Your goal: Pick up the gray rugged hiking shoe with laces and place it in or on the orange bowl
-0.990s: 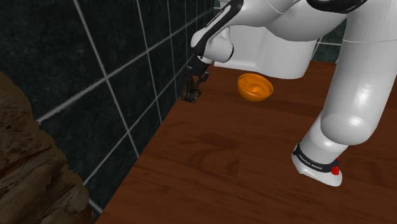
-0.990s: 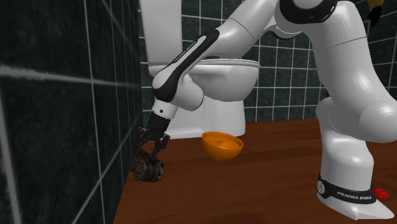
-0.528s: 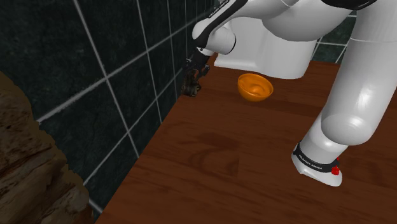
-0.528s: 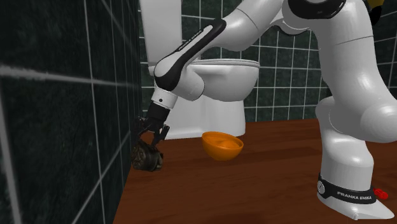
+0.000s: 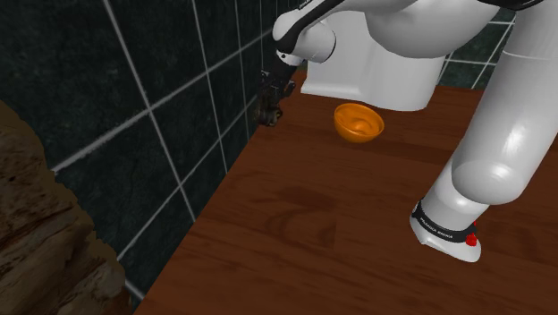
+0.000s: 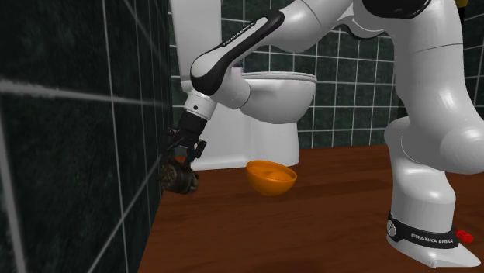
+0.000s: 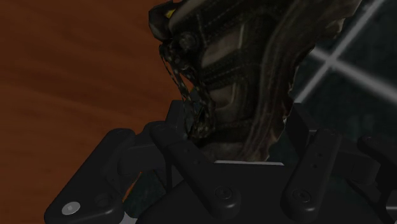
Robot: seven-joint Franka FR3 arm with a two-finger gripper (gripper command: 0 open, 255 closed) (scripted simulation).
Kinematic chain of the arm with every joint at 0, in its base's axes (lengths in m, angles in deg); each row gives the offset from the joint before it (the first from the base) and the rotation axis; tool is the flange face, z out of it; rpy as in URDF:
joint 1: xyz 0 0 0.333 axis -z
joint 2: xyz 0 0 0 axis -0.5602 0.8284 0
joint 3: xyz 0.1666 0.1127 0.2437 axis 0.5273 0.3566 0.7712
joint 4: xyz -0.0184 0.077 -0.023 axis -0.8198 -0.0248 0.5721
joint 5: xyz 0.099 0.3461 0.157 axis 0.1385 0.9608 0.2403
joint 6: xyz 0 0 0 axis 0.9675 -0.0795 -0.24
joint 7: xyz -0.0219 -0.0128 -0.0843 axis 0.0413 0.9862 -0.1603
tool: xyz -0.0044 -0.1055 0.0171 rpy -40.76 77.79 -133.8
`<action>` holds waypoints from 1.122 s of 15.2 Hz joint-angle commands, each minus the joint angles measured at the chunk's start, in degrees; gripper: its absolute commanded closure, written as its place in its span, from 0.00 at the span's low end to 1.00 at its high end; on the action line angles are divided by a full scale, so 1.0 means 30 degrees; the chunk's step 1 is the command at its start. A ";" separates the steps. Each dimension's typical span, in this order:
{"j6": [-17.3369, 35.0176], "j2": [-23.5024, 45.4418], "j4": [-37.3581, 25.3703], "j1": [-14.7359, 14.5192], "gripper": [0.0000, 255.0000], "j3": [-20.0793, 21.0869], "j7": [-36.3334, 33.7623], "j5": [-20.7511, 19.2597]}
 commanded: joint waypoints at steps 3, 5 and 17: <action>-0.0814 -0.0536 -0.0361 -0.0029 1.00 -0.0126 -0.0609 -0.0572; -0.1235 -0.0789 -0.0562 -0.0035 1.00 -0.0178 -0.0897 -0.0838; -0.3020 -0.3937 0.1456 0.1103 1.00 -0.1355 0.0878 -0.0963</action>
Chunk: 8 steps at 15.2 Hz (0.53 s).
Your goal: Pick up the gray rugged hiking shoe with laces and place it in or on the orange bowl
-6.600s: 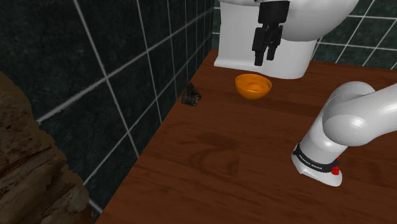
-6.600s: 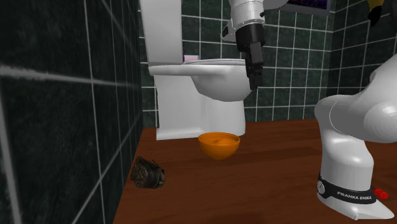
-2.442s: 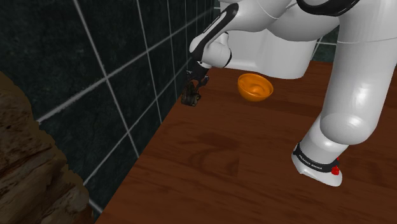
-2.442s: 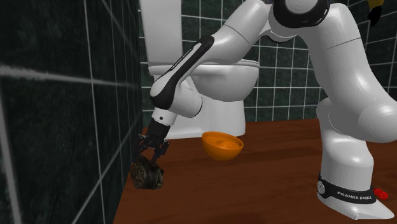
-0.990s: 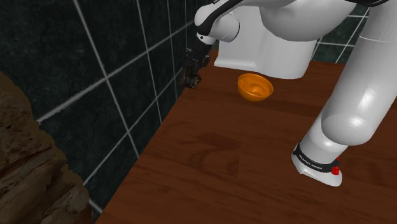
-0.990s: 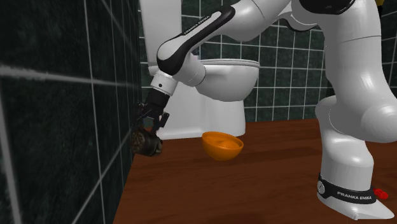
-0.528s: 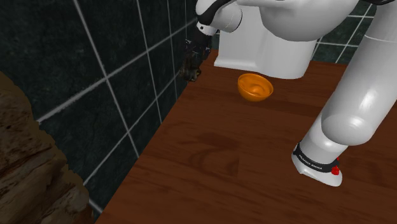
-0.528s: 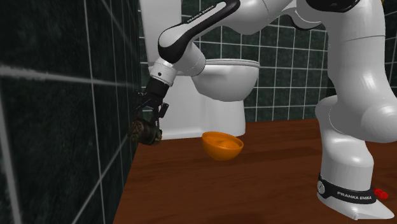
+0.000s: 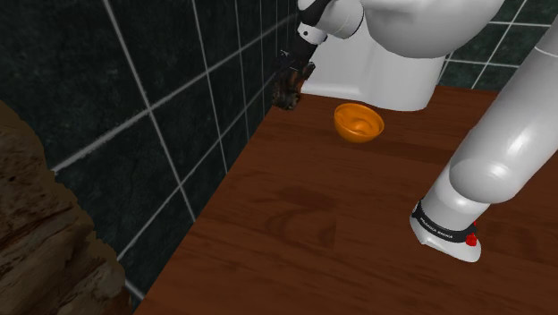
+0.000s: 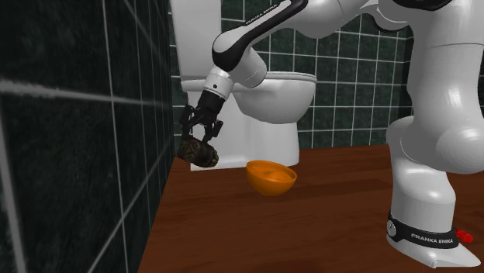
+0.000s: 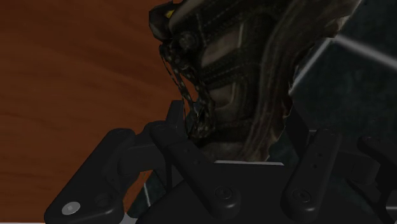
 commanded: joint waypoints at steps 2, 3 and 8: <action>-0.0416 -0.1294 0.1225 0.0554 1.00 -0.0614 0.1177 0.0084; -0.0585 -0.1655 0.1550 0.0743 1.00 -0.0851 0.1568 0.0081; -0.1569 -0.3263 0.2846 0.1746 1.00 -0.2134 0.3470 -0.0157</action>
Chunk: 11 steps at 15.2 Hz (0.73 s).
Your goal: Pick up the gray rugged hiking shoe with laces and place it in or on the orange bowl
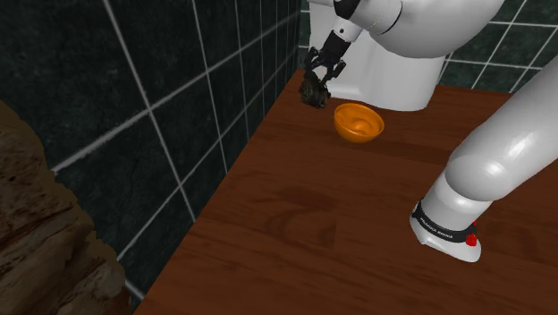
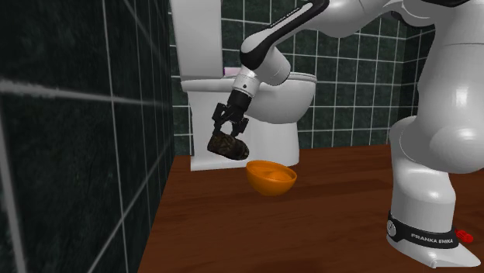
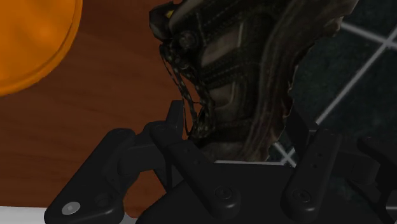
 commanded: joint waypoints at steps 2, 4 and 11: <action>-0.0647 -0.0696 0.0441 0.0601 1.00 -0.0815 0.1168 -0.0198; -0.1128 -0.1167 0.0712 0.1042 1.00 -0.1387 0.1914 -0.0412; -0.2986 -0.2204 0.0921 0.2588 1.00 -0.3552 0.4573 -0.1290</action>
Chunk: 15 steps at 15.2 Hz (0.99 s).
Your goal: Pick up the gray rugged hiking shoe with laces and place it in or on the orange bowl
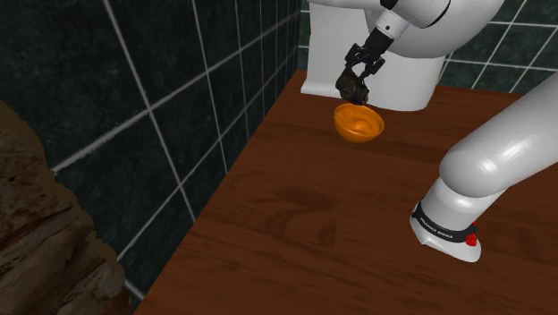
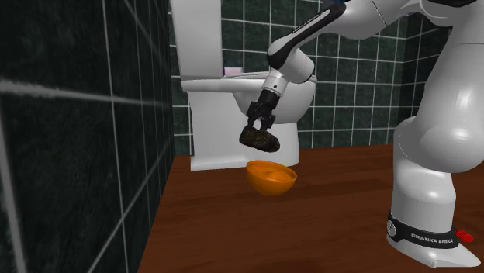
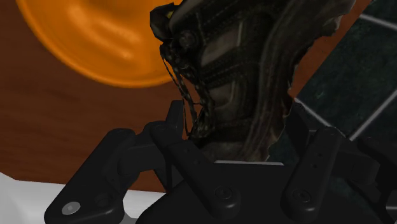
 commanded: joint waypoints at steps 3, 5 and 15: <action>-0.0553 -0.0224 0.0114 0.0596 1.00 -0.0936 0.1239 -0.0296; -0.0095 -0.0019 0.0435 0.0533 1.00 -0.1016 0.1535 -0.0094; 0.2142 0.1317 0.1777 0.0100 1.00 -0.1473 0.3295 0.1299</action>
